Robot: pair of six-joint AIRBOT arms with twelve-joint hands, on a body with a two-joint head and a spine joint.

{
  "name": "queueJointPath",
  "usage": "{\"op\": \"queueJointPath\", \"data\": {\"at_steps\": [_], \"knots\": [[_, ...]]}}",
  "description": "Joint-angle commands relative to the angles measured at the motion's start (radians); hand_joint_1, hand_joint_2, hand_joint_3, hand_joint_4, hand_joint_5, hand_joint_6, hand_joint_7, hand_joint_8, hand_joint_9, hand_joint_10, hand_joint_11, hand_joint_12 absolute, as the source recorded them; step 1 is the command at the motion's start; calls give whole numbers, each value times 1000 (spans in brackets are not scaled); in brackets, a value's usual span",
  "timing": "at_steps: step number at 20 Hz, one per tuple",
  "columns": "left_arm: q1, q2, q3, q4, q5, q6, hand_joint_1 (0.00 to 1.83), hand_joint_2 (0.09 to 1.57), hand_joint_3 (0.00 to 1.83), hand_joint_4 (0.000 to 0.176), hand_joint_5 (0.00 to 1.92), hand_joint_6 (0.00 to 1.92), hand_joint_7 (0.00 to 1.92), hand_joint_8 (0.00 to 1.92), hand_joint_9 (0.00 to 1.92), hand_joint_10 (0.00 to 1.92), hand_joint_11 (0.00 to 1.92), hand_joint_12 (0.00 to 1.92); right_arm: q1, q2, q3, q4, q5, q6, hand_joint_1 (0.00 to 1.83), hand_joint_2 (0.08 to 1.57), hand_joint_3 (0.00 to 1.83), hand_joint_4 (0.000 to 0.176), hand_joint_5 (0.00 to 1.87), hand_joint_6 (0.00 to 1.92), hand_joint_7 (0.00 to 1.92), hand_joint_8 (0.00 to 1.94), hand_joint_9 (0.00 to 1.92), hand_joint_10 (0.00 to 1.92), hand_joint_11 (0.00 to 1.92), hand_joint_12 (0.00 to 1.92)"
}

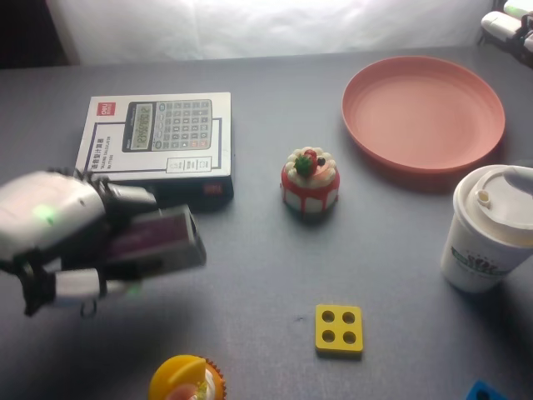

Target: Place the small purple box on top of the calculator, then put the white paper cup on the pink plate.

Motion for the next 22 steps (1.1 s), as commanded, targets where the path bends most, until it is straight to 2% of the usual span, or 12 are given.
{"op": "queueJointPath", "data": {"at_steps": [1, 4, 7, 8, 10, 11, 12, 13, 16, 19, 21, 22], "knots": [[-11, 4, 3, -14, -138, 0, 1119, 1228, 0, 0, 773, 1262, 835, 1751, 1107, 1921, 1261, 1921, 6, -2, 0, -3, 130, -3, 242, 1178, 43, 0, 0, 0, 0, 0, 0, 0, 0, 0], [-21, 1, 27, -67, -194, 2, 1204, 1238, 0, 0, 755, 1112, 783, 1594, 892, 1871, 1004, 1921, 7, -5, 2, -3, 130, -3, 258, 1185, 40, 0, 0, 0, 0, 0, 0, 0, 0, 0], [-73, -45, 95, -147, -200, 13, 1225, 1208, 0, 0, 750, 1118, 882, 1406, 862, 1481, 820, 1912, 8, -11, 4, 0, 131, -3, 270, 1174, 32, 0, 0, 0, 0, 0, 0, 0, 0, 0], [-107, -66, 124, -158, -177, 13, 1131, 1224, 2, 0, 766, 1244, 930, 1686, 1085, 1869, 1204, 1921, 8, -11, 5, 0, 131, -3, 260, 1178, 32, 0, 0, 0, 0, 0, 0, 0, 0, 0], [-176, -105, 179, -166, -112, 18, 1118, 1221, 0, 0, 776, 1270, 964, 1778, 1165, 1911, 1306, 1921, 7, -11, 5, 3, 132, -3, 259, 1182, 34, 0, 0, 0, 0, 0, 0, 0, 0, 0], [-218, -139, 224, -175, -64, 20, 1127, 1202, 0, 0, 813, 1223, 949, 1764, 1118, 1919, 1255, 1921, 6, -11, 5, 4, 133, -3, 245, 1184, 34, 0, 0, 0, 0, 0, 0, 0, 0, 0], [-240, -157, 246, -182, -42, 20, 1194, 1222, 1, 0, 761, 1284, 809, 1479, 980, 1891, 1121, 1921, 5, -12, 6, 4, 133, -3, 246, 1183, 33, 0, 0, 0, 0, 0, 0, 0, 0, 0], [-275, -178, 281, -188, -1, 25, 1208, 1227, 2, 0, 748, 1300, 779, 1418, 918, 1874, 1055, 1921, 5, -14, 6, 4, 133, -3, 272, 1182, 31, 0, 0, 0, 0, 0, 0, 0, 0, 0], [-362, -232, 356, -203, 123, 72, 1243, 1155, 0, 0, 879, 1100, 908, 1192, 1097, 1621, 1146, 1921, 5, -14, 6, 4, 134, -2, 275, 1184, 29, 0, 0, 0, 0, 0, 0, 0, 0, 0], [-391, -272, 410, -226, 188, 83, 1140, 1181, 1, 0, 847, 1170, 959, 1485, 1166, 1763, 1257, 1921, 5, -18, 8, 4, 135, 0, 293, 1187, 27, 0, 0, 0, 0, 0, 0, 0, 0, 0], [-405, -289, 432, -253, 235, 124, 1211, 1225, 2, 0, 744, 1302, 786, 1375, 1047, 1690, 1105, 1921, 5, -20, 9, 4, 136, 4, 281, 1190, 24, 0, 0, 0, 0, 0, 0, 0, 0, 0], [-407, -289, 433, -266, 248, 149, 1209, 1242, 1, 0, 646, 1278, 832, 1425, 832, 1525, 816, 1901, 5, -21, 10, 4, 137, 4, 277, 1188, 23, 0, 0, 0, 0, 0, 0, 0, 0, 0]]}}
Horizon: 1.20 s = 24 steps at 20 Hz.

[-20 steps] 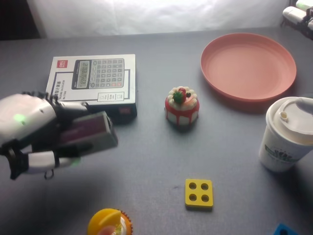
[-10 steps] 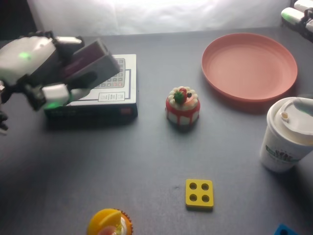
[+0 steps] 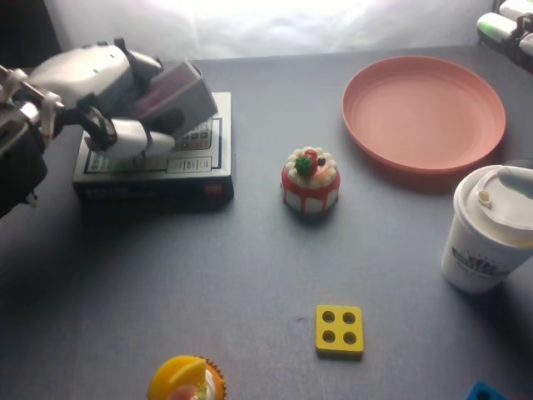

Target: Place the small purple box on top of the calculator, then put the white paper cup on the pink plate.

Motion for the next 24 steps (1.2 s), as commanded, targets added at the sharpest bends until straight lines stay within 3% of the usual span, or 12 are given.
{"op": "queueJointPath", "data": {"at_steps": [1, 2, 5, 6, 7, 8, 11, 14, 17, 20, 21, 24], "knots": [[-19, -4, 5, -7, -101, 12, 1209, 1242, 1, 0, 646, 1278, 832, 1425, 832, 1525, 816, 1901, 5, -2, 5, -5, 130, 3, 277, 1188, 23, 0, 0, 0, 0, 0, 0, 0, 0, 0], [-19, -4, 7, -10, -99, 16, 1291, 1209, 0, 0, 543, 731, 791, 1342, 648, 1228, 552, 1753, 4, -2, 5, -5, 130, 5, 278, 1187, 22, 0, 0, 0, 0, 0, 0, 0, 0, 0], [-19, 0, 1, -12, -104, 23, 924, 1076, 0, 0, 330, 23, 296, 22, 236, 238, 3, 1333, 2, -2, 5, -5, 132, 8, 282, 1186, 18, 0, 0, 0, 0, 0, 0, 0, 0, 0], [-19, 2, -3, -12, -109, 23, 924, 1076, 0, 0, 330, 23, 296, 22, 236, 238, 3, 1333, 2, -2, 5, -5, 133, 9, 282, 1186, 18, 0, 0, 0, 0, 0, 0, 0, 0, 0], [-19, 7, -11, -11, -118, 25, 781, 1036, 0, 64, 145, 3, 24, 0, 22, 19, 0, 759, 2, -2, 5, -5, 135, 11, 271, 1182, 15, 0, 0, 0, 0, 0, 0, 0, 0, 0], [-19, 12, -18, -6, -125, 26, 750, 1024, 0, 80, 100, 2, 4, 0, 4, 3, 0, 510, 2, -2, 5, -5, 136, 12, 265, 1181, 14, 0, 0, 0, 0, 0, 0, 0, 0, 0], [-18, 37, -50, 13, -166, 26, 649, 977, 0, 82, 18, 0, 0, 0, 0, 0, 0, 93, 2, -1, 4, -5, 137, 17, 301, 1181, 12, 0, 0, 0, 0, 0, 0, 0, 0, 0], [-17, 90, -125, 49, -269, 26, 673, 992, 1, 98, 0, 0, 0, 0, 0, 0, 0, 4, -4, 13, 6, -20, 144, 76, 318, 1170, 6, 0, 0, 0, 0, 0, 0, 0, 0, 0], [-3, 145, -198, 88, -366, 24, 572, 1023, 14, 79, 7, 2, 0, 0, 0, 0, 1, 0, -17, 24, 19, -58, 145, 172, 339, 1166, 4, 0, 0, 0, 0, 0, 0, 0, 0, 0], [3, 167, -229, 143, -432, -22, 292, 1187, 29, 111, 0, 0, 0, 0, 0, 0, 0, 0, -42, 35, 33, -96, 144, 274, 371, 1120, 0, 0, 0, 0, 0, 0, 0, 0, 5, 2], [4, 171, -238, 156, -451, -29, 245, 1219, 36, 101, 0, 0, 0, 0, 0, 0, 0, 0, -60, 36, 44, -112, 141, 324, 416, 1098, 0, 0, 0, 0, 0, 0, 0, 0, 0, 358], [3, 182, -259, 183, -487, -36, 252, 1232, 29, 90, 0, 0, 0, 0, 0, 0, 0, 0, -82, 34, 63, -146, 103, 409, 541, 1005, 0, 0, 0, 0, 0, 0, 0, 0, 0, 570]]}}
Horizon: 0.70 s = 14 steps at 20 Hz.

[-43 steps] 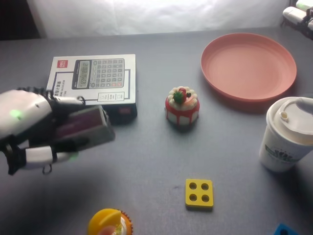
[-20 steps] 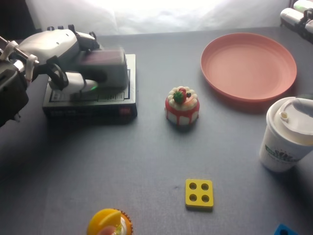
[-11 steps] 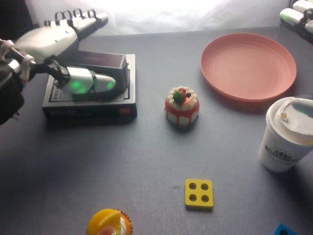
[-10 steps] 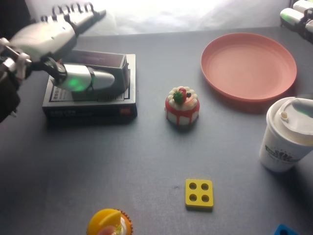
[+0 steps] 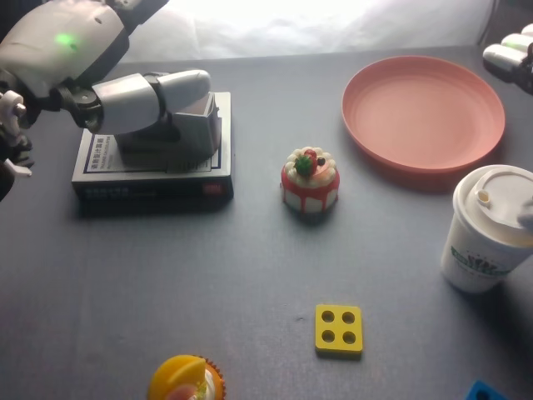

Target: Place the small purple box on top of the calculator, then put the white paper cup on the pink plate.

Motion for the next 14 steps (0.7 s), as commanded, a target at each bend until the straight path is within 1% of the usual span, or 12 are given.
{"op": "queueJointPath", "data": {"at_steps": [1, 2, 3, 4, 5, 6, 7, 8, 9, 11, 12, 14], "knots": [[-12, 9, -4, 2, -146, -8, 345, 1224, 16, 95, 0, 0, 0, 0, 0, 0, 0, 0, 5, -5, 5, 1, 92, 12, 592, 948, 0, 4, 0, 0, 0, 0, 0, 0, 0, 673], [-12, 12, -8, 7, -152, -11, 345, 1224, 16, 95, 0, 0, 0, 0, 0, 0, 0, 0, 5, -13, 7, -2, 74, 13, 592, 948, 0, 4, 0, 0, 0, 0, 0, 0, 0, 673], [-12, 13, -10, 11, -156, -14, 375, 1224, 13, 93, 0, 0, 0, 0, 0, 0, 0, 0, 5, -28, 12, -3, 54, 14, 602, 924, 0, 33, 0, 0, 0, 0, 0, 0, 0, 732], [-12, 13, -12, 15, -156, -14, 382, 1220, 10, 99, 0, 0, 0, 0, 0, 0, 0, 0, 5, -45, 24, -5, 34, 24, 643, 921, 0, 49, 0, 0, 0, 0, 0, 0, 0, 744], [-12, 13, -12, 15, -155, -14, 436, 1219, 7, 100, 0, 0, 0, 0, 0, 0, 0, 0, 6, -61, 36, -11, 18, 40, 659, 928, 0, 56, 0, 0, 0, 0, 0, 0, 0, 746], [-12, 13, -12, 15, -155, -15, 455, 1220, 6, 89, 0, 0, 0, 0, 0, 0, 0, 0, 6, -75, 46, -14, 5, 53, 673, 919, 0, 58, 0, 0, 0, 0, 0, 0, 0, 311], [-12, 13, -12, 15, -155, -15, 449, 1221, 6, 84, 0, 0, 0, 0, 0, 0, 0, 0, 7, -84, 53, -14, -7, 54, 755, 892, 0, 56, 0, 0, 0, 0, 0, 0, 0, 11], [-12, 13, -12, 15, -155, -16, 449, 1221, 6, 84, 0, 0, 0, 0, 0, 0, 0, 0, 8, -95, 62, -14, -19, 54, 755, 892, 0, 56, 0, 0, 0, 0, 0, 0, 0, 11], [-12, 12, -12, 15, -155, -16, 417, 1233, 10, 74, 0, 0, 0, 0, 0, 0, 0, 0, 14, -106, 70, -12, -33, 54, 764, 888, 0, 51, 0, 0, 0, 0, 0, 0, 0, 1], [-12, 12, -12, 14, -155, -17, 413, 1254, 13, 77, 5, 2, 0, 0, 0, 0, 0, 0, 31, -128, 90, -11, -68, 54, 805, 905, 0, 37, 0, 0, 0, 0, 0, 0, 0, 0], [-12, 11, -12, 14, -156, -17, 403, 1256, 11, 79, 2, 0, 0, 0, 0, 0, 0, 0, 37, -138, 98, -10, -83, 54, 843, 905, 0, 16, 0, 0, 0, 0, 0, 0, 0, 0], [-12, 11, -12, 14, -159, -20, 400, 1259, 11, 56, 10, 4, 0, 0, 0, 0, 0, 0, 49, -159, 117, -6, -118, 54, 891, 914, 0, 0, 0, 0, 0, 0, 0, 0, 0, 0]]}}
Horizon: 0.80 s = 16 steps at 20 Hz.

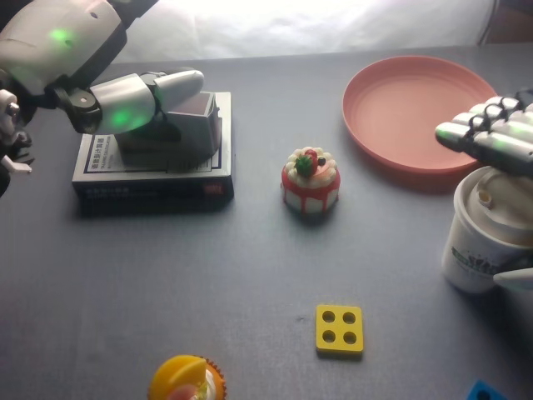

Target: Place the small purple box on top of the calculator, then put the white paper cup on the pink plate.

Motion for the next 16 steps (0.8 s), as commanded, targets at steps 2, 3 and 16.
{"op": "queueJointPath", "data": {"at_steps": [2, 3, 16], "knots": [[-14, 1, -5, 1, -137, -5, 411, 1260, 10, 53, 11, 4, 0, 0, 0, 0, 0, 0, 17, -15, 19, 19, 73, 6, 903, 932, 0, 0, 0, 0, 0, 0, 0, 0, 0, 0], [-13, 1, -5, 1, -137, -6, 425, 1263, 9, 49, 17, 6, 0, 0, 0, 0, 0, 0, 18, -20, 23, 20, 67, 6, 900, 1000, 0, 0, 0, 0, 0, 0, 47, 68, 0, 821], [16, 2, -8, -3, -150, -25, 426, 1304, 11, 57, 22, 2, 0, 0, 0, 0, 0, 0, 112, 15, 42, 23, 196, 27, 1286, 1105, 5, 0, 223, 1248, 280, 1395, 237, 1697, 231, 1921]]}}
